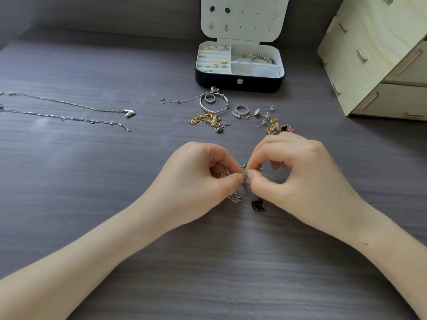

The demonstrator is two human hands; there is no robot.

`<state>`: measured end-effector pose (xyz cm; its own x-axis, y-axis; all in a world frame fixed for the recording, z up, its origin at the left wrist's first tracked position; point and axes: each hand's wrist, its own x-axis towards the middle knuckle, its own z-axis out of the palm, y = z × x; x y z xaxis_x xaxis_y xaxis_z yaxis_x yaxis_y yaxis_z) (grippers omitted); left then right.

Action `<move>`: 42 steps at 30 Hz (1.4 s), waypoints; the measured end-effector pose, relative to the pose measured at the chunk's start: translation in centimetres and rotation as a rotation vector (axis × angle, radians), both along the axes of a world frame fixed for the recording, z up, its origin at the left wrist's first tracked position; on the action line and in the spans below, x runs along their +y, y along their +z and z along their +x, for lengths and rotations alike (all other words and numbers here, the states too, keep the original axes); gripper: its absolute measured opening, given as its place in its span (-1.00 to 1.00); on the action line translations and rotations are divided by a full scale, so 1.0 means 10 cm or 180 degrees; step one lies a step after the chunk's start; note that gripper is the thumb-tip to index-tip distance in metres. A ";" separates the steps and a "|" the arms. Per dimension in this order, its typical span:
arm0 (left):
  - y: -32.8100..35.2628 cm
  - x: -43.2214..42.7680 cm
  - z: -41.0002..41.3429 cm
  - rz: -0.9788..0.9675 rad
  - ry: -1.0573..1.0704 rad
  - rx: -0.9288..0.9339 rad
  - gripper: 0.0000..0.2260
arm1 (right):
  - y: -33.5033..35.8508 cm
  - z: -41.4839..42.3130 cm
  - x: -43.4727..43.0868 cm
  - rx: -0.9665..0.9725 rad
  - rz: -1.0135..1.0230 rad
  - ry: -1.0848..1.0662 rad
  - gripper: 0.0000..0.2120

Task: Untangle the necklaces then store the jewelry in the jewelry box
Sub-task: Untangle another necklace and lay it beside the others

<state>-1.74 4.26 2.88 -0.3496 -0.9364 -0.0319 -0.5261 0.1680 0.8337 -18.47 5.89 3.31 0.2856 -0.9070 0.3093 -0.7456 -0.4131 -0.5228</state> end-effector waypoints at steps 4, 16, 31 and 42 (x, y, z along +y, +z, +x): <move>0.01 0.00 0.02 0.0093 -0.0017 0.0023 -0.88 | 0.05 -0.05 -0.03 -0.0818 0.0601 -0.0148 -0.91; 0.02 -0.02 0.05 0.0077 -0.0220 0.0400 -0.96 | 0.08 -0.03 -0.06 -0.1483 0.1587 -0.0129 -0.89; 0.01 -0.08 0.03 0.0462 -0.0050 0.0752 -0.95 | 0.08 -0.06 -0.03 -0.1060 0.1610 0.0249 -0.89; 0.01 -0.02 -0.05 0.0218 -0.0069 -0.0052 -0.87 | 0.01 -0.03 -0.03 -0.1091 0.1243 0.0194 -0.93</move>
